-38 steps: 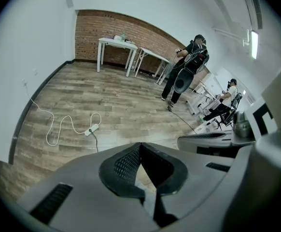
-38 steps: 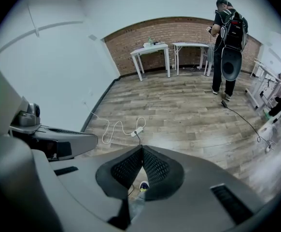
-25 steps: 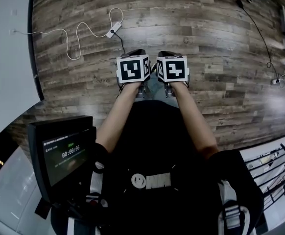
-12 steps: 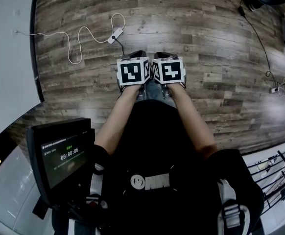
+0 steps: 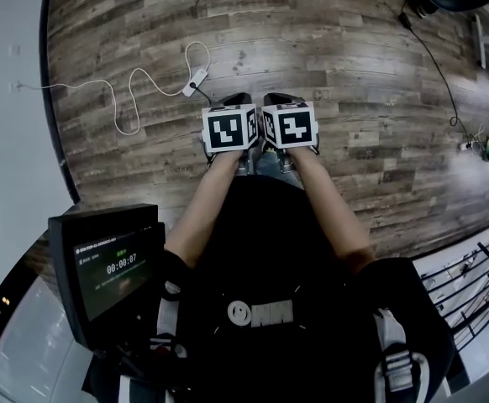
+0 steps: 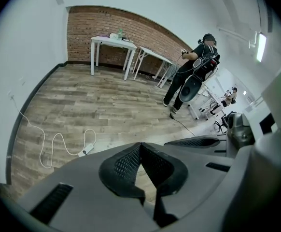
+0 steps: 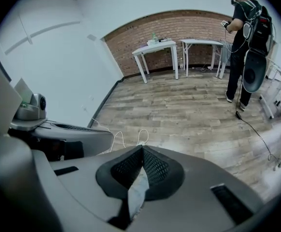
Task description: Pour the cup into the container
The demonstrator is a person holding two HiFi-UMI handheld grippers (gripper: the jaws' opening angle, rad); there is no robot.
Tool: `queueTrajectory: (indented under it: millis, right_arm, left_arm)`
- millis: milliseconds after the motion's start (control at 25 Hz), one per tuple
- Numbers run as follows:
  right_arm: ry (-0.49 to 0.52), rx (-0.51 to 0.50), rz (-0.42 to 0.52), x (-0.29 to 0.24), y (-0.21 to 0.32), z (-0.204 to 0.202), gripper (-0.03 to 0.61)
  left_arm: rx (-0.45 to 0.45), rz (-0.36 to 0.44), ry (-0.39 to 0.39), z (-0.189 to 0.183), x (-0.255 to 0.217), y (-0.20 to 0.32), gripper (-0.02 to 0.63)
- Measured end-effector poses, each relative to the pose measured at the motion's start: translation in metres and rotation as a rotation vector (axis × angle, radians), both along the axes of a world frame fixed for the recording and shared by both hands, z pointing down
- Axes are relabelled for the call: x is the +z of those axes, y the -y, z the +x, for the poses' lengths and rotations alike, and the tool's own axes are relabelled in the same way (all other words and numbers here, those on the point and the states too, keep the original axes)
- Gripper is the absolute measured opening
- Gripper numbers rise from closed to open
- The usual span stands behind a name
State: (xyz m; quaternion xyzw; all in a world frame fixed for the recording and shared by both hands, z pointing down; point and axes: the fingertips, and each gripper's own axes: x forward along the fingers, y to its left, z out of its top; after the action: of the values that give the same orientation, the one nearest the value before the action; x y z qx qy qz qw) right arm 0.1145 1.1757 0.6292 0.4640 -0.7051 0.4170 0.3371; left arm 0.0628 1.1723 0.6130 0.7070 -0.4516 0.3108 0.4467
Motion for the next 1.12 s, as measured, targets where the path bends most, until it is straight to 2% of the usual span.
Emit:
queueTrajectory:
  millis: [240, 480, 640, 1120]
  right_arm:
    - [-0.013, -0.003, 0.004, -0.005, 0.048, -0.028, 0.005]
    - [0.002, -0.025, 0.004, -0.009, 0.078, -0.054, 0.005]
    - [0.021, -0.032, 0.011, -0.015, 0.092, -0.062, 0.005]
    - [0.093, -0.087, 0.026, -0.016, 0.17, -0.038, 0.005]
  left_arm:
    - [0.003, 0.007, -0.021, -0.028, -0.005, 0.054, 0.0]
    - [0.0, 0.002, -0.034, -0.051, -0.005, 0.084, 0.0]
    - [0.0, 0.008, -0.014, -0.061, -0.009, 0.099, 0.0]
    - [-0.001, 0.041, 0.057, -0.029, -0.015, 0.179, 0.0]
